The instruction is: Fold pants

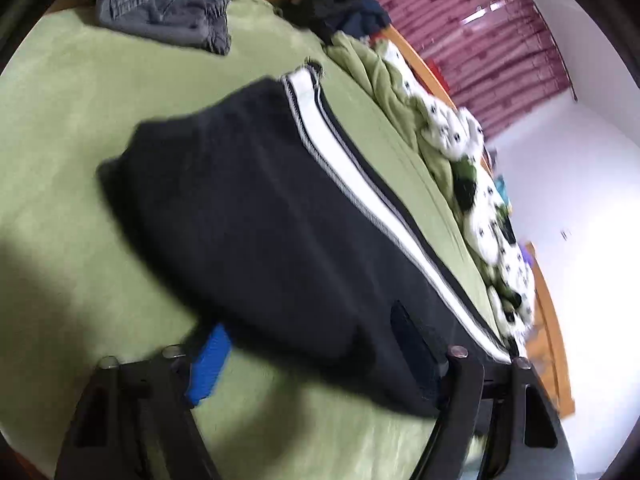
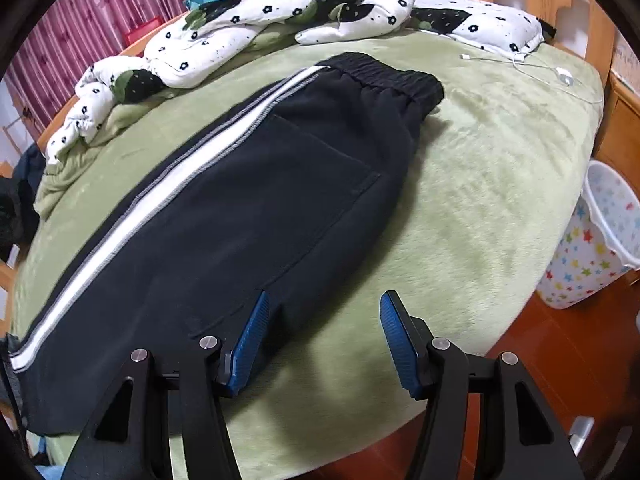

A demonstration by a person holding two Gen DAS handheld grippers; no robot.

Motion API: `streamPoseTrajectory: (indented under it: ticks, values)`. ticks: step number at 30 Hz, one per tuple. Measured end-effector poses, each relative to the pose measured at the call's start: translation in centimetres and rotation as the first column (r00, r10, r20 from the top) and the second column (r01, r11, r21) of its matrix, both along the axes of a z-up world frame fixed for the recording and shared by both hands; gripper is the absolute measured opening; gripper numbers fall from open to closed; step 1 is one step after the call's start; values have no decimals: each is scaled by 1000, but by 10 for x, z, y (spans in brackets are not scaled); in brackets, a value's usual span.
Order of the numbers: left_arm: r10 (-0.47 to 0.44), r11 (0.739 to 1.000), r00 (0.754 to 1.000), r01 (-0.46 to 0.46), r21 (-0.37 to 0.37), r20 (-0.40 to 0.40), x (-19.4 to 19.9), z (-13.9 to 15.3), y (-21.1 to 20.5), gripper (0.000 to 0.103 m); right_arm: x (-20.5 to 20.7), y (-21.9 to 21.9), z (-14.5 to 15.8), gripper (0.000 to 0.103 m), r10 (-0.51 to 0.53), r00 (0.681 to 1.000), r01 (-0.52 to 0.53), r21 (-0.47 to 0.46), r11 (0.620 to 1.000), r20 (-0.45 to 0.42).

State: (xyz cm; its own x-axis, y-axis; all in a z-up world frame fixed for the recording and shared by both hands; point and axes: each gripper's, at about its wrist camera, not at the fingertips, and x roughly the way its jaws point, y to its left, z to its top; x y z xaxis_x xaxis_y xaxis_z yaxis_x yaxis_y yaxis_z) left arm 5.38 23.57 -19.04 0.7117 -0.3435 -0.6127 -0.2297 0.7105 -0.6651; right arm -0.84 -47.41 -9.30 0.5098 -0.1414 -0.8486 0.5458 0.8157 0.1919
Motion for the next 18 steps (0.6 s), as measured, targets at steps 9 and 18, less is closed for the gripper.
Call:
streamPoseTrajectory:
  ticks: [9, 18]
  values:
    - [34, 980, 995, -15, 200, -89, -7, 12, 15, 29, -17, 5, 30, 57, 60, 998, -58, -90, 994, 21]
    - [20, 933, 1000, -24, 358, 13, -4, 75, 37, 47, -15, 1, 47, 57, 61, 995, -55, -82, 995, 73]
